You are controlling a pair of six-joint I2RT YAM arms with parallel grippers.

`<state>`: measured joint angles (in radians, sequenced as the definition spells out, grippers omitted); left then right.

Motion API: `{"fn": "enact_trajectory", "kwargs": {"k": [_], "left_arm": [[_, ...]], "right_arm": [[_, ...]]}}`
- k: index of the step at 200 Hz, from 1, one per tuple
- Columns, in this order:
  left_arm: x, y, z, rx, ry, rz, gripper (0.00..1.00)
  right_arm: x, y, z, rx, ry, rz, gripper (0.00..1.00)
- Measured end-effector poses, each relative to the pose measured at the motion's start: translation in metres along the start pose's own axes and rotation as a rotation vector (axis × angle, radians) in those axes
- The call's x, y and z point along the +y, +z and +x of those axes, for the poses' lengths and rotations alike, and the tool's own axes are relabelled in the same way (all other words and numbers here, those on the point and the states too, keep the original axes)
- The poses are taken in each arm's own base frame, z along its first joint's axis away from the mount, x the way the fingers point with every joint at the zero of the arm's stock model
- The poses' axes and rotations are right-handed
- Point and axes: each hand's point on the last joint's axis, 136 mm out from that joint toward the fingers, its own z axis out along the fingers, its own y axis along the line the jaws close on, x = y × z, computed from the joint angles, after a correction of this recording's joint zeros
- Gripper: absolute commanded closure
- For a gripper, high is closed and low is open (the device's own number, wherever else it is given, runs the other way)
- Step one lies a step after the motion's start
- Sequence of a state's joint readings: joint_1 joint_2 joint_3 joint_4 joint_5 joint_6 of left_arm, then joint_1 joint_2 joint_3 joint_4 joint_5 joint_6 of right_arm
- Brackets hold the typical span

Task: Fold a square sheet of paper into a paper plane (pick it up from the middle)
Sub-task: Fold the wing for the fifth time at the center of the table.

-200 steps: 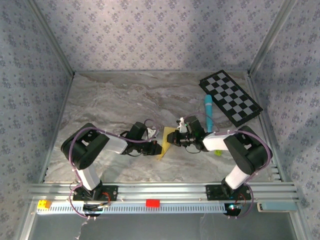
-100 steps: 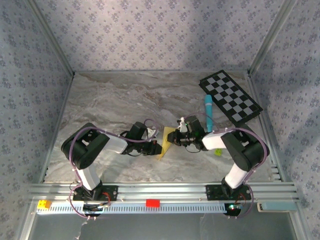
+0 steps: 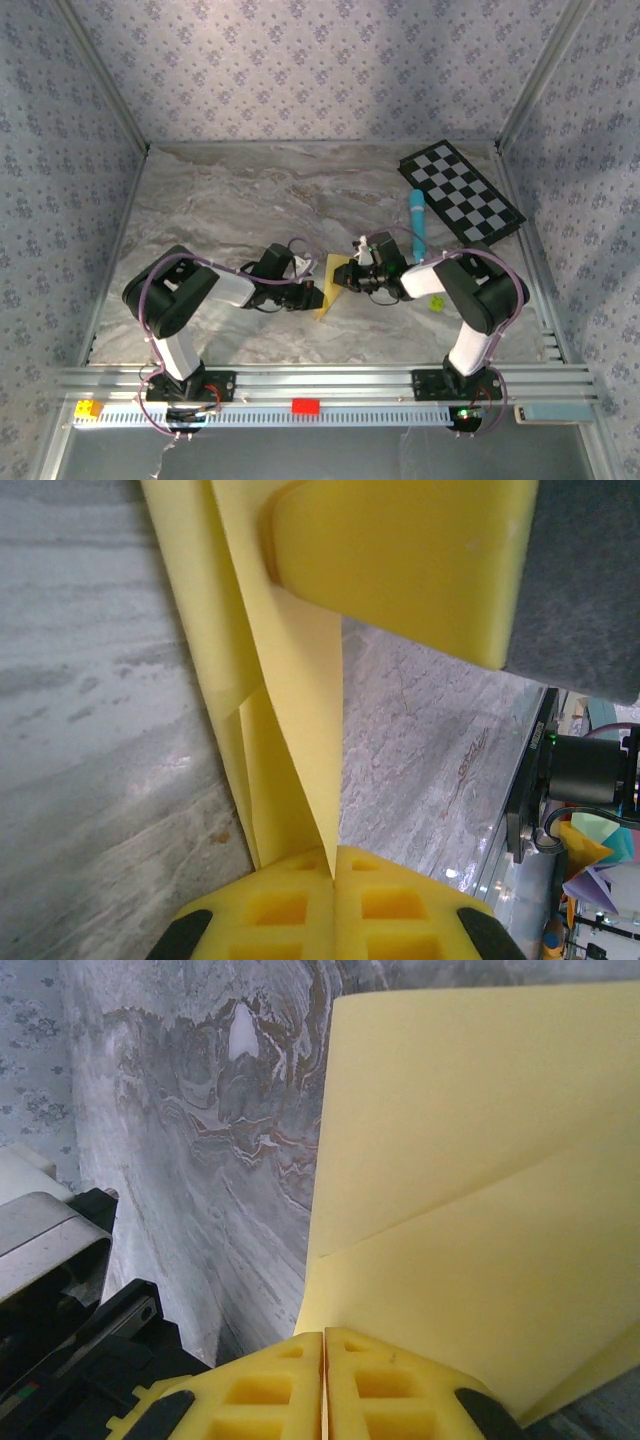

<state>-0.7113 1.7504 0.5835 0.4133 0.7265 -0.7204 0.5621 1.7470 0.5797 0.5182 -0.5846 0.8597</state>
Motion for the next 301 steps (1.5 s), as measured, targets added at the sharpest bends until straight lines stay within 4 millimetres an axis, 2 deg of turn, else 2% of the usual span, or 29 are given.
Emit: {"fn": "enact_trajectory", "kwargs": {"k": [12, 52, 84, 133, 171, 209, 249, 301], "left_arm": [[0.000, 0.000, 0.000, 0.000, -0.001, -0.001, 1.00], [-0.001, -0.002, 0.000, 0.007, -0.009, -0.007, 0.90], [-0.001, -0.010, -0.001, 0.005, -0.026, -0.045, 0.85], [-0.016, -0.017, -0.013, -0.018, -0.010, -0.037, 0.83], [-0.018, -0.017, -0.014, -0.015, -0.012, -0.038, 0.83], [-0.011, -0.014, -0.010, 0.004, -0.033, -0.053, 0.84], [-0.006, -0.010, -0.003, 0.037, -0.066, -0.050, 1.00], [-0.006, -0.008, -0.001, 0.057, -0.071, -0.030, 1.00]], "right_arm": [[0.000, 0.001, -0.001, 0.001, 0.002, -0.006, 0.89], [0.000, 0.001, 0.000, 0.005, 0.014, -0.012, 0.89], [0.000, 0.001, 0.000, 0.005, 0.014, -0.012, 0.90], [0.000, 0.002, 0.000, 0.008, 0.017, -0.008, 0.90], [0.000, 0.002, 0.000, 0.010, 0.018, -0.007, 0.90], [0.000, 0.002, 0.000, 0.010, 0.018, -0.007, 0.90], [0.000, 0.002, 0.000, 0.010, 0.018, -0.007, 0.90], [0.000, 0.002, -0.001, 0.012, 0.021, -0.004, 0.90]]}}
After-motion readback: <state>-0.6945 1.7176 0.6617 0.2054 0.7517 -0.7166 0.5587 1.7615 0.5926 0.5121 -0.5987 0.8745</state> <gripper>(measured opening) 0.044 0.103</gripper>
